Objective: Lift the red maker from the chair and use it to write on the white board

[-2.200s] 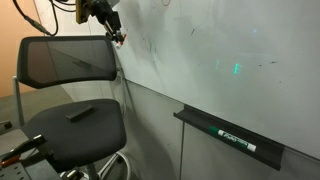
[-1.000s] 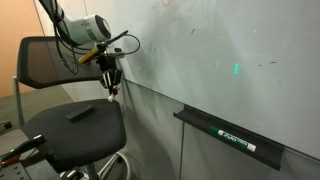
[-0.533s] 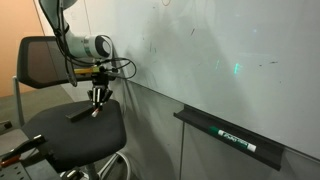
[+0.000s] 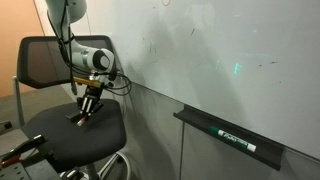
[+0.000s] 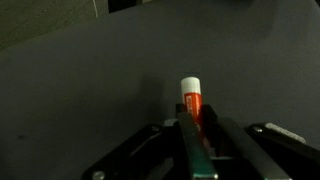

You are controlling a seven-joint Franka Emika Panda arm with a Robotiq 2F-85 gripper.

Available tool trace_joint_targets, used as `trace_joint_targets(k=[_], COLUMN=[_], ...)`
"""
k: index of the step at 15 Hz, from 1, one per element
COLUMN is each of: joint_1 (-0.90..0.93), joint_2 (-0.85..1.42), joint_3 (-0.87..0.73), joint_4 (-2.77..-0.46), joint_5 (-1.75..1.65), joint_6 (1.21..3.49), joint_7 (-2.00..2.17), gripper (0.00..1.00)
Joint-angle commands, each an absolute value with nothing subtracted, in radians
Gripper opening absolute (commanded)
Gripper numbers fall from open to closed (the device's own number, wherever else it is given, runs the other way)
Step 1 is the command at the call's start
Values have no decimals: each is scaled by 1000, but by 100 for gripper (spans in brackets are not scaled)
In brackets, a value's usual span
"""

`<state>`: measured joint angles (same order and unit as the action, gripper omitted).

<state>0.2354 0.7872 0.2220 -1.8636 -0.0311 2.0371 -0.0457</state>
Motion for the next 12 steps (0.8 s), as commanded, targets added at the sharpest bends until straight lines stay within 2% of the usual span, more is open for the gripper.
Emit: trace_joint_targets(k=[1, 3, 4, 5, 6, 8, 9, 12], joint_1=[231, 237, 241, 241, 238, 237, 238, 238], joint_2=[830, 848, 855, 863, 842, 853, 855, 858], joint_3=[215, 207, 203, 202, 203, 203, 203, 203], joint_4=[-1811, -1784, -1775, -1766, -1805, -1794, -1791, -1788], joint_5=[-37, -43, -46, -44, -34, -34, -34, -34], joint_6=[2041, 2013, 2002, 1992, 2027, 2023, 2022, 2021], joint_7=[-114, -119, -117, -117, -102, -103, -104, -104], gripper=[5, 6, 45, 46, 26, 42, 46, 46])
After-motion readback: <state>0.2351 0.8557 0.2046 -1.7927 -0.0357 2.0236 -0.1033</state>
